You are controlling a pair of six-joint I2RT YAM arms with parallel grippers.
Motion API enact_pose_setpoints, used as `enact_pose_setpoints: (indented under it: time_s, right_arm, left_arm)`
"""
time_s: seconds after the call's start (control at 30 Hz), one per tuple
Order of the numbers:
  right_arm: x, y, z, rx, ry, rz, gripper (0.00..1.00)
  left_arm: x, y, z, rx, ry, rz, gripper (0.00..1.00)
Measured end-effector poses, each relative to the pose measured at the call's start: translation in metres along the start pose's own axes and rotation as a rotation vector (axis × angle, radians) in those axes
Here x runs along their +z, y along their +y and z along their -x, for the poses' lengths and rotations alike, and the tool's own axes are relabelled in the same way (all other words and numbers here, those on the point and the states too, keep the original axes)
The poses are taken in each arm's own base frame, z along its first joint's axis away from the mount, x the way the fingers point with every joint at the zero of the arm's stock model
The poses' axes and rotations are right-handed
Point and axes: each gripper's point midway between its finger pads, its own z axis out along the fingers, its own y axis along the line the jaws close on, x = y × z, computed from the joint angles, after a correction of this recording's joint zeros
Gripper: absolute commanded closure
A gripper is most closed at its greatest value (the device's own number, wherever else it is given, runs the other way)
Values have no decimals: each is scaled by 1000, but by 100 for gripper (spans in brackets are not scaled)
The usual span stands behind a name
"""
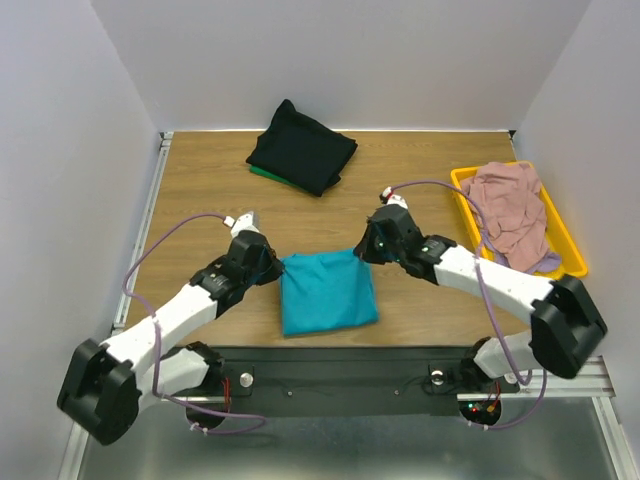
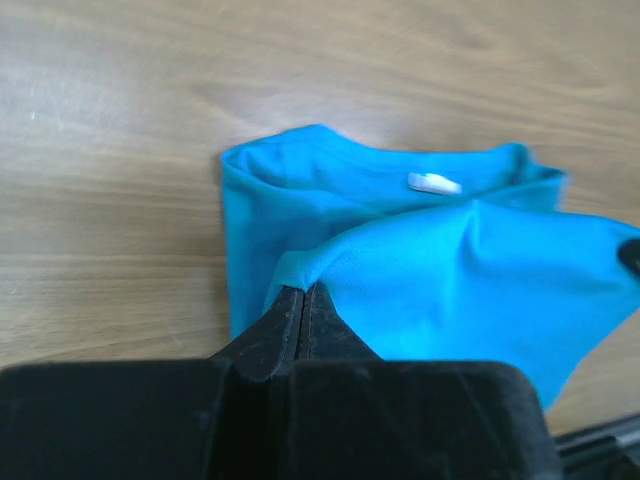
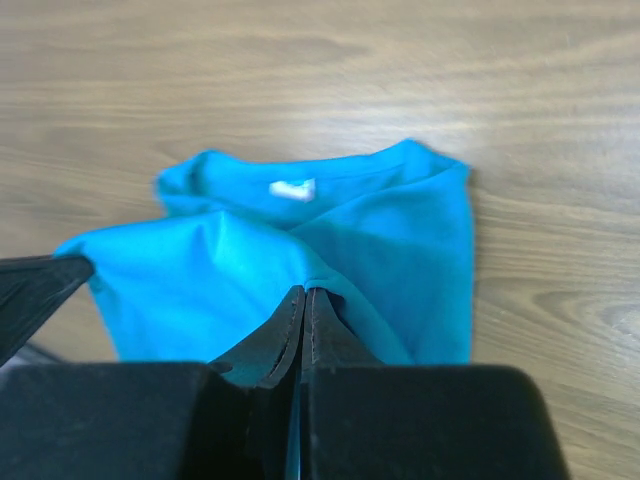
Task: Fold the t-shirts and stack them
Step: Fold the tshirt, then neatly place the folded tshirt to the corner
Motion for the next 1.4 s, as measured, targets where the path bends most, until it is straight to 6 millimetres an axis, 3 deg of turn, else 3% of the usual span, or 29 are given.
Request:
enact_pose_setpoints:
  time_s: [0.07, 0.2, 0.3, 0.43, 0.47, 0.5, 0.53, 0.57, 0.6, 0.63, 0.73, 0.83, 1.03, 1.2, 1.4]
  right_arm:
    - [-21, 12, 16, 8, -53, 58, 100]
    - [-37, 18, 30, 19, -104, 91, 100]
    - [-27, 6, 33, 34, -100, 52, 100]
    - [13, -31, 42, 60, -76, -93, 98]
    - [25, -39, 44, 61, -69, -131, 92]
    - [32, -42, 45, 60, -67, -147, 79]
    - [43, -46, 47, 56, -60, -168, 41]
    - [50, -48, 48, 56, -58, -180, 20]
    - [59, -51, 49, 55, -53, -198, 0]
    - [64, -53, 50, 45, -47, -207, 0]
    - [73, -56, 55, 23, -45, -221, 0]
    - [68, -47, 65, 15, -63, -193, 0]
    - [31, -19, 76, -12, -83, -43, 0]
    - [9, -26, 42, -36, -16, 22, 0]
    - [-7, -53, 0, -36, 59, -4, 0]
  left_arm:
    - [-15, -12, 14, 0, -54, -62, 100]
    - [-28, -27, 32, -4, -115, -122, 100]
    - [-23, -29, 36, -2, -127, -113, 100]
    - [9, -18, 40, -4, -118, 9, 100]
    - [18, -15, 42, -11, -115, 44, 100]
    - [26, -13, 44, -20, -111, 72, 96]
    - [36, -10, 46, -29, -109, 105, 80]
    - [45, -8, 49, -31, -106, 133, 48]
    - [52, -5, 51, -32, -100, 160, 24]
    - [59, -4, 55, -37, -99, 183, 2]
    - [67, -5, 66, -36, -110, 212, 2]
    - [62, -10, 76, -43, -137, 203, 2]
    - [27, -17, 87, -63, -189, 140, 2]
    - [3, -6, 70, -66, -184, 90, 2]
    - [6, 5, 26, -48, -79, 18, 2]
